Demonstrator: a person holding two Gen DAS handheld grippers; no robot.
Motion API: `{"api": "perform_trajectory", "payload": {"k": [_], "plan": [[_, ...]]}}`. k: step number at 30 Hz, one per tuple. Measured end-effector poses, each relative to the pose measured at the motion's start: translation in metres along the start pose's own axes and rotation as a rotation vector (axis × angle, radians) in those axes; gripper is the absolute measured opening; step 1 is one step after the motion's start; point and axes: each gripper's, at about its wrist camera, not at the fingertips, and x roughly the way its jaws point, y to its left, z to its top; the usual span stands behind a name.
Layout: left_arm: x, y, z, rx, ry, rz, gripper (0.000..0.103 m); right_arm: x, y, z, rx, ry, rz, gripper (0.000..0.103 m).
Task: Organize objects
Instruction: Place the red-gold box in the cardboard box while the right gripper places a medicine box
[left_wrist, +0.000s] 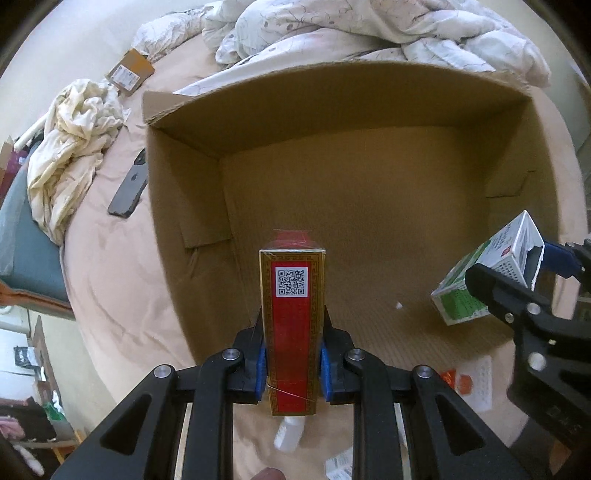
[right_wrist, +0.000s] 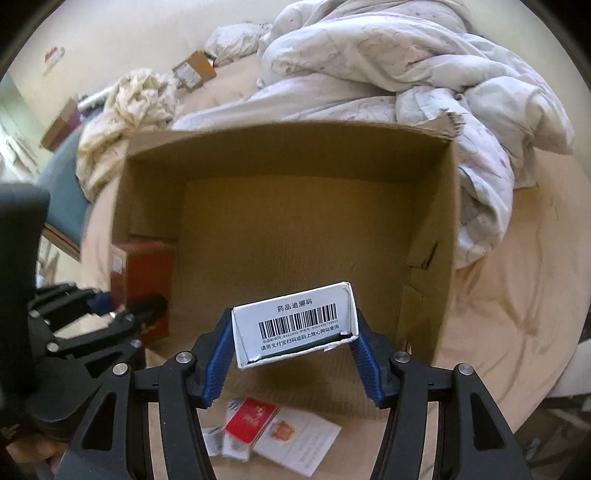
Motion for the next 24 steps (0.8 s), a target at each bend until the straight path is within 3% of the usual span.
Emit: {"api": "perform_trajectory", "payload": {"k": [5,13,24], "plan": [[0.016,-0.002,0.002,0.000,0.018,0.001,0.020,0.023,-0.006,0.002,0.023,0.063,-0.040,0.062],[0.036,-0.002,0.001,-0.022,0.050,0.000,0.020,0.045,-0.015,0.004,0.121,0.144,-0.003,0.063],[0.056,0.000,0.007,-0.055,0.074,0.004,0.020,0.044,-0.024,0.009,0.181,0.113,-0.001,0.064]]}}
